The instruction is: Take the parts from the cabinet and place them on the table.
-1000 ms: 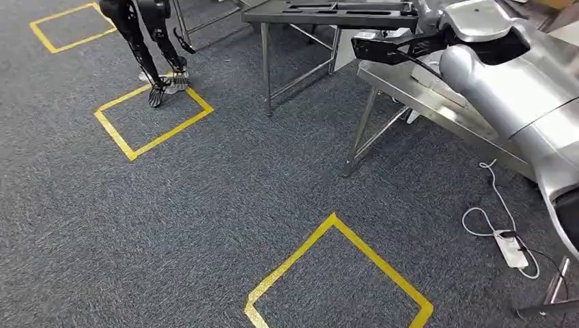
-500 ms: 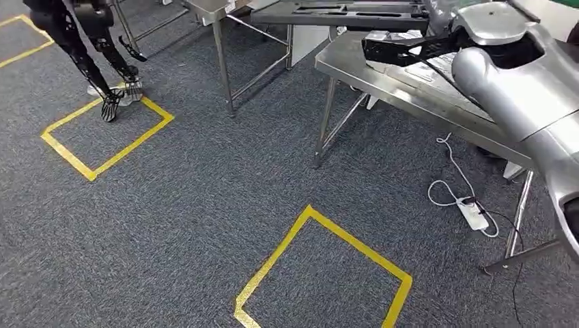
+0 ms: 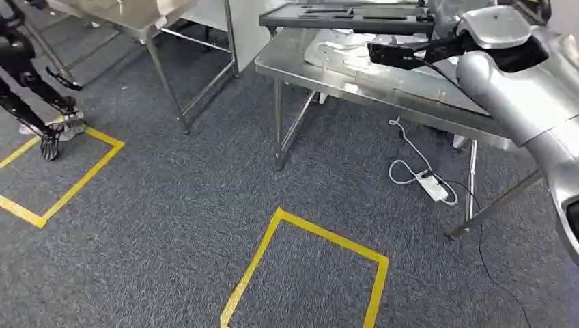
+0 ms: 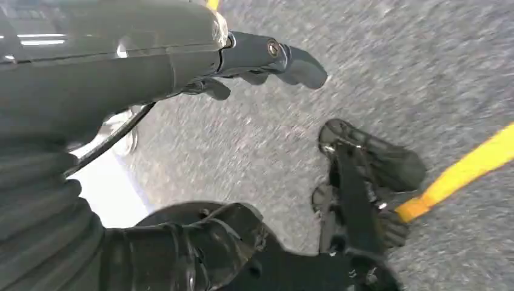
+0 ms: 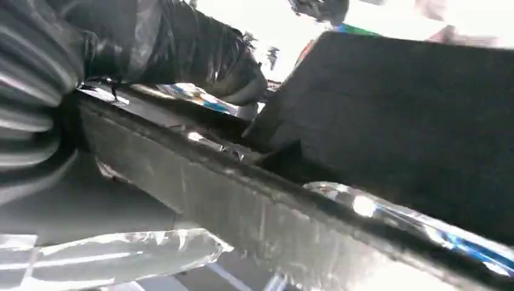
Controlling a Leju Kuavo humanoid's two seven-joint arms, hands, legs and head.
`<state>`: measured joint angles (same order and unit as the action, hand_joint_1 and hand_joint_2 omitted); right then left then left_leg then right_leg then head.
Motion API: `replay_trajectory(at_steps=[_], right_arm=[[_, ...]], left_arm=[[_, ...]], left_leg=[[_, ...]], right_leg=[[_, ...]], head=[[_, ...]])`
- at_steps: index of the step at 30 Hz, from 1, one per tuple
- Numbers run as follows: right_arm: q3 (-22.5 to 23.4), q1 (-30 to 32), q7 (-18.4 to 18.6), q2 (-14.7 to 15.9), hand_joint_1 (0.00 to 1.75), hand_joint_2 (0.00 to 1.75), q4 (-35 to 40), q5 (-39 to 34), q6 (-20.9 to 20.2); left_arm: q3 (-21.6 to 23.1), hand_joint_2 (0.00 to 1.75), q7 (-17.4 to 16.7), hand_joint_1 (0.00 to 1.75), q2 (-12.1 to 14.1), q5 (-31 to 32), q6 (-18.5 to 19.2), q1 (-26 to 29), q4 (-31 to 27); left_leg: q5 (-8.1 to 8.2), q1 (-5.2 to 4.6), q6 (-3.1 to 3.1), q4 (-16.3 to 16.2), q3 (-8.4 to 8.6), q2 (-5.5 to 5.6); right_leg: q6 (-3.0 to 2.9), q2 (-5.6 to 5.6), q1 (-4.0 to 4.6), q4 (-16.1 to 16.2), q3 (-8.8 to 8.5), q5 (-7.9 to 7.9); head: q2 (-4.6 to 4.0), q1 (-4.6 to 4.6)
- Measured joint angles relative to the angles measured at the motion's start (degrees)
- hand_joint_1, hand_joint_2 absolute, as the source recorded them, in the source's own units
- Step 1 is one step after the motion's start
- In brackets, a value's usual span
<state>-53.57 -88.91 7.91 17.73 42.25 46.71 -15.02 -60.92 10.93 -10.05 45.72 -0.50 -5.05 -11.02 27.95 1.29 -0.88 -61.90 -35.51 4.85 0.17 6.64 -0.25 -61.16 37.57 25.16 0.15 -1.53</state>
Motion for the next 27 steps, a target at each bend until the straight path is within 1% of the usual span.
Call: replay_trajectory(at_steps=[1,2,3,4,5,6,7,8,9,10,11,12,13,14,15,16,17,18,19,20,21,22,23,24,25,26,27], right_arm=[[0.0,0.1,0.0,-0.1,1.75,1.75,-0.1,0.0,0.0],[0.0,0.2,-0.2,0.0,1.75,1.75,-0.2,0.0,0.0],[0.0,0.2,-0.4,0.2,1.75,1.75,-0.3,0.1,-0.1],[0.1,0.2,-0.4,0.3,1.75,1.75,-0.4,0.2,-0.1],[0.1,0.1,-0.5,0.3,1.75,1.75,-0.5,0.6,-0.1],[0.1,-0.1,-0.5,0.2,1.75,1.75,-0.5,0.9,-0.1],[0.1,0.0,-0.6,0.2,1.75,1.75,-0.5,1.0,-0.1],[0.1,0.1,-0.6,0.2,1.75,1.75,-0.6,1.0,-0.2],[0.0,0.3,-0.6,0.1,1.75,1.75,-0.7,1.0,-0.2],[0.0,0.5,-0.6,0.1,1.75,1.75,-0.8,1.0,-0.2],[0.0,0.6,-0.6,0.1,1.75,1.75,-0.9,1.0,-0.2],[0.0,0.5,-0.6,0.0,1.75,1.75,-0.9,1.1,-0.2],[0.0,0.4,-0.7,-0.1,1.75,1.75,-0.9,1.8,-0.2],[0.0,0.2,-0.8,-0.1,1.75,1.75,-0.9,2.5,-0.1],[-0.1,0.1,-0.9,-0.2,1.75,1.75,-0.9,3.1,0.0],[-0.2,0.2,-1.1,-0.2,1.75,1.75,-1.0,3.4,0.0],[-0.3,0.3,-1.3,-0.2,1.75,1.75,-1.1,3.6,-0.1],[-0.4,0.3,-1.5,-0.2,1.75,1.75,-1.3,3.9,-0.1],[-0.5,0.5,-1.6,-0.2,1.75,1.75,-1.3,4.0,-0.1],[-0.5,0.5,-1.7,-0.8,1.75,1.75,-1.3,4.0,0.0],[-0.5,0.5,-1.8,-0.9,1.75,1.75,-1.5,4.1,0.0],[-0.6,0.6,-1.8,-1.3,1.75,1.75,-1.6,4.1,0.0],[-0.7,0.9,-1.7,-1.7,1.75,1.75,-1.7,4.1,0.0],[-0.8,1.2,-1.8,-2.0,1.75,1.75,-1.8,4.1,0.0],[-0.9,1.4,-1.9,-2.2,1.75,1.75,-1.9,4.1,-0.1],[-1.0,1.7,-1.9,-2.3,1.75,1.75,-1.9,4.1,0.0],[-1.0,1.8,-1.9,-2.4,1.75,1.75,-2.0,4.1,0.0]], left_arm=[[0.0,1.75,0.0,0.00,0.0,0.0,0.0,-0.1,0.0],[0.0,1.75,0.0,0.00,0.0,0.1,0.0,-0.2,0.0],[0.0,1.75,-0.1,0.00,0.1,0.1,0.0,-0.2,0.0],[0.0,1.75,-0.1,0.00,0.1,0.2,0.0,-0.2,0.0],[-0.1,1.75,-0.1,0.00,0.2,0.3,-0.1,-0.2,0.0],[-0.1,1.75,-0.1,0.00,0.2,0.3,-0.1,-0.3,0.0],[-0.1,1.75,-0.1,0.00,0.2,0.3,-0.1,-0.3,0.0],[-0.2,1.75,-0.1,0.00,0.2,0.3,-0.1,-0.2,0.0],[-0.3,1.75,-0.1,0.00,0.2,0.3,-0.1,-0.2,0.0],[-0.3,1.75,-0.1,0.00,0.2,0.3,-0.1,-0.2,0.0],[-0.3,1.75,-0.1,0.00,0.2,0.3,-0.1,-0.2,0.0],[-0.4,1.75,-0.1,0.00,0.1,0.3,-0.1,-0.2,0.0],[-0.4,1.75,-0.1,0.00,0.1,0.4,-0.1,-0.2,0.0],[-0.4,1.75,-0.2,0.00,0.0,0.4,-0.1,-0.2,0.0],[-0.4,1.75,-0.2,0.00,-0.1,0.5,-0.1,-0.3,0.0],[-0.4,1.75,-0.2,0.00,0.0,0.5,-0.1,-0.4,0.0],[-0.4,1.75,-0.2,0.00,0.0,0.6,-0.1,-0.5,0.0],[-0.4,1.75,-0.2,0.00,0.0,0.6,0.0,-0.7,0.0],[-0.4,1.75,-0.3,0.00,0.0,0.6,0.0,-0.9,0.0],[-0.4,1.75,-0.5,0.00,0.1,0.6,0.0,-0.8,0.0],[-0.5,1.75,-0.7,0.00,0.1,0.6,0.0,-0.7,0.0],[-0.5,1.75,-0.8,0.00,0.1,0.6,0.0,-0.4,0.0],[-0.5,1.75,-0.9,0.00,0.2,0.6,0.0,-0.2,0.0],[-0.5,1.75,-1.0,0.00,0.2,0.6,-0.1,-0.1,0.0],[-0.5,1.75,-1.0,0.00,0.2,0.6,-0.1,-0.1,0.0],[-0.5,1.75,-1.0,0.00,0.1,0.6,-0.1,-0.1,0.0],[-0.5,1.75,-1.0,0.00,0.2,0.6,-0.1,-0.1,0.0]], left_leg=[[0.03,-0.28,-0.11,0.2,0.00,-0.67],[-0.02,-0.49,-0.50,0.3,0.14,-1.29],[-0.40,-0.21,-1.05,0.8,0.32,-2.12],[-0.72,0.08,-1.54,1.4,0.60,-3.16],[-0.88,0.09,-1.81,1.7,0.71,-3.59],[-0.94,0.04,-1.92,1.9,0.81,-4.12],[-0.90,0.00,-1.96,1.9,0.83,-4.81],[-0.84,0.01,-1.98,1.9,0.81,-5.44],[-0.73,0.01,-2.01,1.9,0.82,-6.11],[-0.63,0.01,-1.99,1.9,0.89,-6.80],[-0.47,0.01,-1.93,1.9,1.02,-7.30],[-0.33,-0.02,-1.86,1.9,1.16,-7.36],[-0.16,-0.05,-1.72,1.9,1.38,-7.82],[-0.04,0.03,-1.59,2.1,1.34,-8.29],[-0.02,-0.32,-1.36,2.0,1.33,-8.57],[-0.11,-0.17,-1.05,2.2,1.35,-8.67],[-0.11,-0.17,-0.87,2.4,1.50,-8.84],[-0.18,-0.20,-0.55,2.7,1.80,-9.00],[0.38,-0.46,-0.18,2.6,1.63,-8.95],[1.06,-0.18,0.00,1.5,1.65,-7.42],[2.81,-0.19,-0.06,-1.5,0.17,-6.19],[4.82,-0.17,-0.02,-6.0,-2.08,-5.55],[6.49,-0.16,0.13,-10.7,-4.50,-5.31],[7.15,-0.15,0.29,-14.1,-6.50,-5.28],[6.31,-0.12,0.41,-14.8,-7.29,-5.29],[4.32,-0.03,0.51,-12.8,-6.76,-5.29],[1.48,0.09,0.54,-8.6,-5.11,-5.29]], right_leg=[[0.37,0.58,-0.18,0.1,0.17,-0.18],[0.88,1.44,-0.42,0.6,0.20,-0.52],[1.15,2.15,-0.26,0.7,0.31,-0.74],[1.22,0.57,-0.28,0.2,0.62,-0.22],[1.48,-3.16,0.19,-1.1,1.16,0.86],[1.81,-5.09,0.04,-3.8,2.39,2.49],[2.14,-6.18,-0.20,-8.8,4.65,4.92],[2.31,-6.43,-0.40,-12.7,6.52,6.37],[2.43,-6.49,-0.59,-15.2,7.86,6.77],[2.48,-6.56,-0.68,-15.0,7.83,5.85],[2.37,-6.65,-0.66,-12.1,6.47,3.79],[2.18,-6.67,-0.59,-7.6,4.25,1.40],[1.81,-6.82,-0.41,-2.2,1.44,-1.09],[1.28,-7.41,0.02,1.4,-0.30,-1.31],[0.98,-7.59,0.55,1.7,-0.85,-1.06],[0.77,-7.44,0.68,2.2,-0.74,-1.10],[0.66,-7.40,0.74,2.1,-0.74,-1.00],[0.48,-7.29,0.75,2.3,-0.85,-1.00],[0.03,-7.32,-0.01,3.6,-1.71,-1.44],[-0.07,-7.23,0.05,4.1,-2.22,-1.48],[-0.46,-7.27,-0.05,4.1,-2.39,-1.50],[-0.74,-7.22,-0.01,4.1,-2.38,-1.39],[-0.93,-6.95,0.04,4.0,-2.40,-1.27],[-1.04,-6.62,0.08,3.8,-2.40,-1.17],[-1.03,-6.30,0.07,3.6,-2.41,-1.02],[-0.97,-6.03,0.02,3.3,-2.43,-0.79],[-0.81,-5.76,-0.06,2.8,-2.41,-0.44]], head=[[0.00,0.06],[0.00,-0.05],[0.00,0.02],[0.00,-0.02],[0.00,0.24],[0.00,0.20],[0.00,0.22],[0.00,0.24],[0.00,0.24],[0.00,0.24],[0.00,0.24],[0.00,0.24],[0.00,0.24],[-0.02,0.22],[0.00,0.17],[0.00,0.24],[0.00,0.24],[0.00,0.22],[0.00,0.13],[-0.02,0.15],[0.00,0.04],[0.00,0.06],[0.00,0.04],[0.00,0.04],[0.00,0.04],[0.00,0.04],[0.00,0.04]])
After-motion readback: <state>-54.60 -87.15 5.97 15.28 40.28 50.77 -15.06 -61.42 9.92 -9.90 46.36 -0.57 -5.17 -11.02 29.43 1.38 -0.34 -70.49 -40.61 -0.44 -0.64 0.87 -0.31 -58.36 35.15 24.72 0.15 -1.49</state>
